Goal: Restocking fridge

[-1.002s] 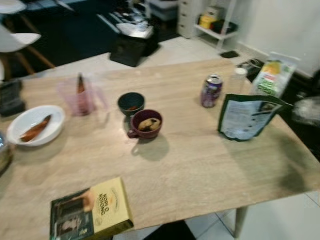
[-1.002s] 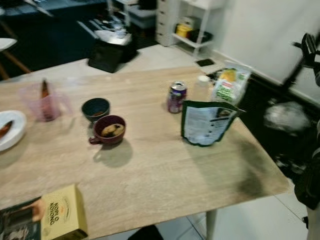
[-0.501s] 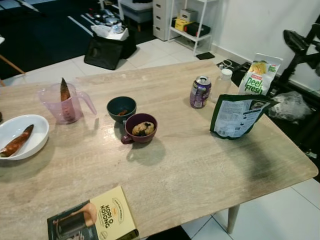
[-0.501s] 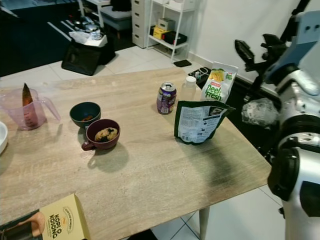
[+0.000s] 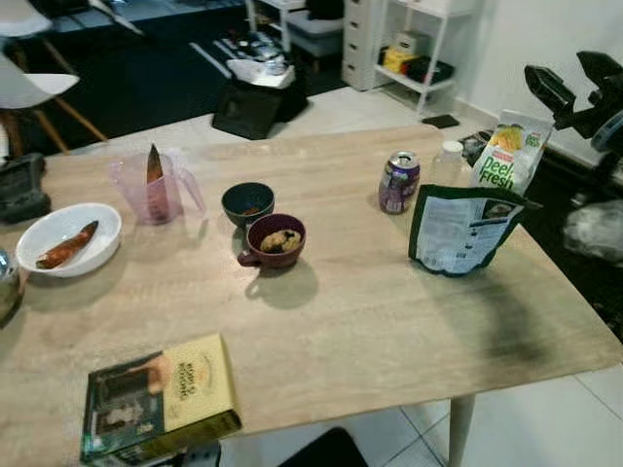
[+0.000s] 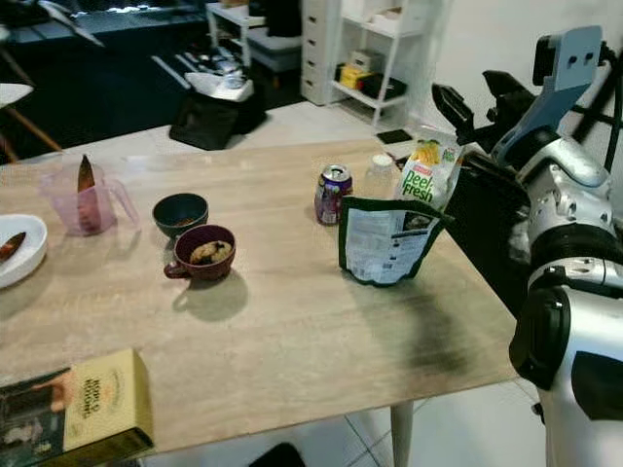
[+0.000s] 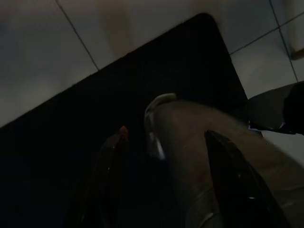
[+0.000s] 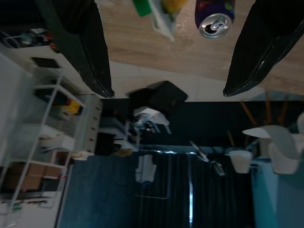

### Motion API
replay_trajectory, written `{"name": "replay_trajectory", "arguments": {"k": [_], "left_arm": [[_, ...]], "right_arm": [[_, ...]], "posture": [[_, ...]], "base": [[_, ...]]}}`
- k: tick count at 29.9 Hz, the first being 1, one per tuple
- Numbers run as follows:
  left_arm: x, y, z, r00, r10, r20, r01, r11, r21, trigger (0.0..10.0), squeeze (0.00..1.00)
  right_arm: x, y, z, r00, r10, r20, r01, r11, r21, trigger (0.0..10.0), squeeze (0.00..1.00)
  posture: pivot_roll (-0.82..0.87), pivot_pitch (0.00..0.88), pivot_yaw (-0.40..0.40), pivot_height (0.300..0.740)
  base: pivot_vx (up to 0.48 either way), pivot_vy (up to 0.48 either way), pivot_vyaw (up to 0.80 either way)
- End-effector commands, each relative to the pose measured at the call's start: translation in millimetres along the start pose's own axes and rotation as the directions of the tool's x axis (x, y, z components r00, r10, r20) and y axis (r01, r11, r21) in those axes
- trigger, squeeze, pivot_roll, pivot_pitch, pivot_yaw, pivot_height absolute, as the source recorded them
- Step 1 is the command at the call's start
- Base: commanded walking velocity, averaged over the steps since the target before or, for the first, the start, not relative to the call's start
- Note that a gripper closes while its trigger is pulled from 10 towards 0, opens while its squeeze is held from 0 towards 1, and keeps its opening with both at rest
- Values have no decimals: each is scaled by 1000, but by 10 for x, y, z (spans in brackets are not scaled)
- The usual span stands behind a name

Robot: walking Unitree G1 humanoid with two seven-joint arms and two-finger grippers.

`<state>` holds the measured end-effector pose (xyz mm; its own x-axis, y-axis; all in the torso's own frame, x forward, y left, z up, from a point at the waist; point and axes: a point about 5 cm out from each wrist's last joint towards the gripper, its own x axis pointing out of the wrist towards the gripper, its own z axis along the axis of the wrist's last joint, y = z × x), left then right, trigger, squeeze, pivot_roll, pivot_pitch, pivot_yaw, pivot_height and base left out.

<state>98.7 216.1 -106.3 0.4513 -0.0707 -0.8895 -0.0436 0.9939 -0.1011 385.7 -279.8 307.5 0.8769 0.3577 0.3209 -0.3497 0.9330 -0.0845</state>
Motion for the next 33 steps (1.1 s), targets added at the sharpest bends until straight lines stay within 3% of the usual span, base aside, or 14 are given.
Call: {"name": "replay_trajectory", "arguments": {"k": [1,8,16,21,33], "left_arm": [[-22,-12,-142,998,1,-55,-2,1000,-10,10000,0],[-26,-17,-168,998,3,-69,-3,1000,2,10000,0],[-29,-20,-184,997,0,-78,2,1000,23,10000,0],[-39,-22,-216,996,-11,-91,17,998,62,10000,0],[-81,-23,-345,994,-15,-107,23,998,67,10000,0]], "right_arm": [[17,23,32,999,40,6,-40,999,-5,10000,0],[75,178,-38,983,184,-17,-184,983,20,10000,0],[138,292,-137,974,224,-43,-221,973,71,10000,0],[232,386,-231,974,173,-146,-177,984,-14,10000,0],[374,402,-135,993,7,-118,-12,999,-36,10000,0]], "posture": [[-1,0,-35,740],[0,0,-32,740],[10,0,-32,740],[12,0,-30,740],[32,36,-36,740]], "base": [[0,0,0],[0,0,0],[0,0,0],[0,0,0],[0,0,0]]}}
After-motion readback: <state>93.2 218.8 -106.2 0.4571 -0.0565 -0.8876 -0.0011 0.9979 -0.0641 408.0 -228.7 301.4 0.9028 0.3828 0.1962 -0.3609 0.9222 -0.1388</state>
